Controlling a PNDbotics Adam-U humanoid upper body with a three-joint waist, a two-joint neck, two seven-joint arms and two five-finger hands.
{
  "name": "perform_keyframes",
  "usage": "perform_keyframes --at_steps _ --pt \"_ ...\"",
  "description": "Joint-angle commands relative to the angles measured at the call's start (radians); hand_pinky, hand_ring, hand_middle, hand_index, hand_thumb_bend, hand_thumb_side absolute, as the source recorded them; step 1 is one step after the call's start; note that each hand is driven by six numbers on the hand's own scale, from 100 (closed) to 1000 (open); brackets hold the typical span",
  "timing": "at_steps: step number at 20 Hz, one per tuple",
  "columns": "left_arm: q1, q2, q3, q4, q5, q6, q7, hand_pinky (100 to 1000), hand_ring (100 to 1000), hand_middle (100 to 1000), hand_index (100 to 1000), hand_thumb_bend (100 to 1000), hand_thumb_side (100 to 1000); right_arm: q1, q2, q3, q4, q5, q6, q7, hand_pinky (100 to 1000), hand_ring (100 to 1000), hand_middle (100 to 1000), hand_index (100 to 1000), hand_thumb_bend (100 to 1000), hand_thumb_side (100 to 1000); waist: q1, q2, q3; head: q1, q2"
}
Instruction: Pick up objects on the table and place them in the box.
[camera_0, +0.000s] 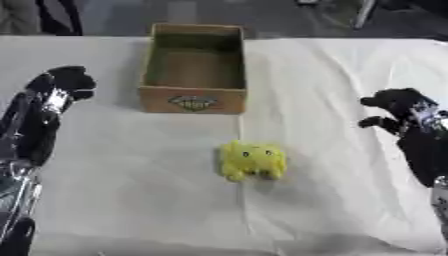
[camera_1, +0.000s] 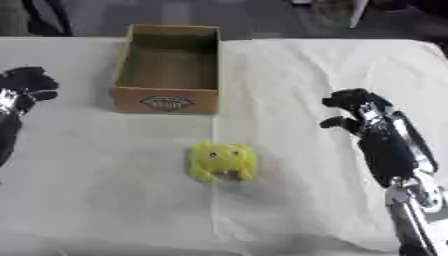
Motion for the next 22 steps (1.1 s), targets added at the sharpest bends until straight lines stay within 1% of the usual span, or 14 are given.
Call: perform_keyframes --at_steps 1,6,7,8,10,12,13,14,15,19,22 --pt "-0.008 0.011 0.009 -0.022 0.000 0.000 -0.006 777 746 644 763 284 657 -0.007 -0.048 -0.005 -0.039 -0.001 -0.007 0.006 598 800 602 693 100 626 0.001 -0.014 0.002 -0.001 0.006" --pt "-0.010 0.013 0.007 -0.023 0.001 0.002 -0.009 773 747 646 765 287 655 -0.023 -0.133 0.012 -0.089 -0.001 -0.018 0.029 599 803 605 697 100 542 0.000 -0.015 0.008 -0.007 0.006" --pt "-0.010 0.013 0.006 -0.024 0.002 0.002 -0.009 773 747 646 766 295 658 -0.028 -0.151 0.015 -0.098 -0.001 -0.020 0.034 600 804 606 698 100 553 0.000 -0.015 0.010 -0.007 0.006" --pt "-0.011 0.013 0.005 -0.024 0.003 0.002 -0.010 773 746 647 766 291 656 -0.035 -0.173 0.019 -0.107 0.002 -0.024 0.042 602 806 608 701 100 493 0.000 -0.016 0.012 -0.009 0.006" --pt "-0.012 0.014 0.004 -0.025 0.006 0.002 -0.011 772 745 648 767 293 660 -0.053 -0.218 0.027 -0.124 0.010 -0.037 0.060 608 814 620 714 100 415 0.000 -0.016 0.018 -0.012 0.006" --pt "-0.013 0.015 0.002 -0.026 0.008 0.003 -0.012 771 744 647 768 293 661 -0.076 -0.262 0.036 -0.139 0.020 -0.059 0.086 614 823 634 727 100 357 0.001 -0.016 0.024 -0.016 0.006" --pt "-0.014 0.015 0.002 -0.026 0.008 0.003 -0.013 771 744 647 768 294 661 -0.089 -0.282 0.041 -0.143 0.025 -0.070 0.100 619 832 646 736 100 314 0.000 -0.016 0.027 -0.018 0.006" --pt "-0.015 0.015 0.000 -0.026 0.009 0.003 -0.014 771 744 647 768 294 661 -0.105 -0.303 0.049 -0.146 0.032 -0.082 0.117 627 844 663 746 100 290 0.000 -0.015 0.032 -0.020 0.006" --pt "-0.017 0.015 -0.001 -0.026 0.010 0.003 -0.015 771 744 647 768 294 661 -0.122 -0.321 0.056 -0.146 0.040 -0.092 0.137 631 848 669 749 100 284 0.000 -0.015 0.035 -0.022 0.006" --pt "-0.024 0.015 -0.007 -0.030 0.013 0.003 -0.022 771 744 647 768 296 657 -0.202 -0.367 0.088 -0.121 0.075 -0.123 0.226 663 888 725 787 100 205 0.002 -0.012 0.052 -0.034 0.006" --pt "-0.030 0.013 -0.011 -0.031 0.015 0.003 -0.026 771 744 647 768 298 655 -0.264 -0.373 0.120 -0.080 0.104 -0.148 0.285 682 907 751 808 100 198 0.004 -0.011 0.065 -0.044 0.006"
